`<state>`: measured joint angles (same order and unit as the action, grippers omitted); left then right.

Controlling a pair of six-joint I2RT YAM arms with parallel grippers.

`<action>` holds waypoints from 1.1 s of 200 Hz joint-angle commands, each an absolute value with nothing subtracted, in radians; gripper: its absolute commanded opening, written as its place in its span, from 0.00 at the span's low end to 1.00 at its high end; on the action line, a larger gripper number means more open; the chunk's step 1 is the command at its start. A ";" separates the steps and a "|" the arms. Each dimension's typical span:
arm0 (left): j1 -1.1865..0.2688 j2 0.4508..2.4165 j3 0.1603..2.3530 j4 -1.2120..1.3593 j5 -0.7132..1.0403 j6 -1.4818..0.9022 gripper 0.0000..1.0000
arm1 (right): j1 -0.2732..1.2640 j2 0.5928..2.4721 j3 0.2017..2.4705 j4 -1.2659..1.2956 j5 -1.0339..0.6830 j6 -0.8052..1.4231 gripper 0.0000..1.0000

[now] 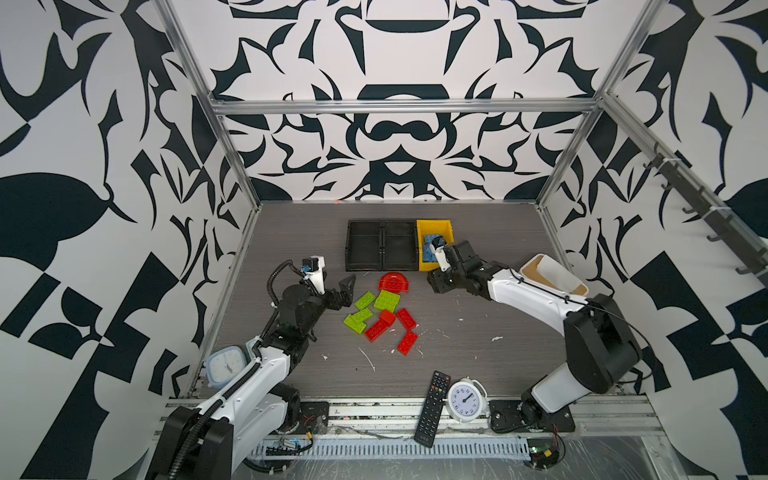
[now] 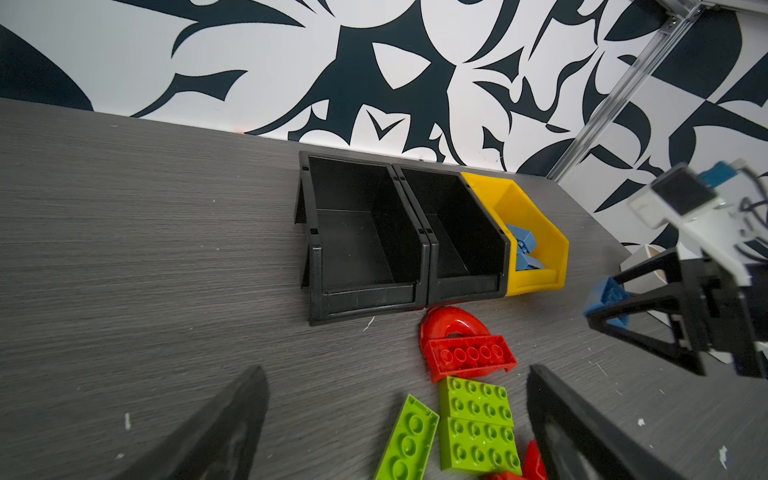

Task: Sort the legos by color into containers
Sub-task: 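Move the held blue brick over the yellow bin with the right gripper, then lower the blue brick into the yellow bin and open the right gripper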

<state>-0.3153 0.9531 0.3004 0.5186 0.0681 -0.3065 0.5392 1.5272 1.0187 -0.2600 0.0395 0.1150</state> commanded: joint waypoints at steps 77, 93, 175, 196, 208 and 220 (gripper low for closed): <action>-0.314 0.948 0.298 0.548 0.080 -0.299 0.99 | 0.478 1.519 1.223 -0.350 0.074 0.032 0.53; -0.315 0.948 0.299 0.543 0.077 -0.298 0.99 | 0.451 1.549 1.261 -0.347 0.049 0.025 0.53; -0.314 0.937 0.302 0.531 0.074 -0.299 0.99 | 0.372 1.733 1.486 -0.388 -0.037 -0.029 0.52; -0.316 0.934 0.302 0.529 0.070 -0.297 0.99 | 0.347 1.796 1.553 -0.399 -0.068 -0.054 0.53; -0.314 0.934 0.301 0.530 0.069 -0.297 0.99 | 0.335 1.839 1.593 -0.411 -0.084 -0.070 0.53; -0.314 0.937 0.302 0.530 0.069 -0.297 1.00 | 0.321 1.884 1.638 -0.423 -0.112 -0.088 0.54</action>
<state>-0.3153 0.9485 0.3004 0.5190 0.0738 -0.2996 0.3485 1.8366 1.5394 -0.4000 -0.0502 -0.0387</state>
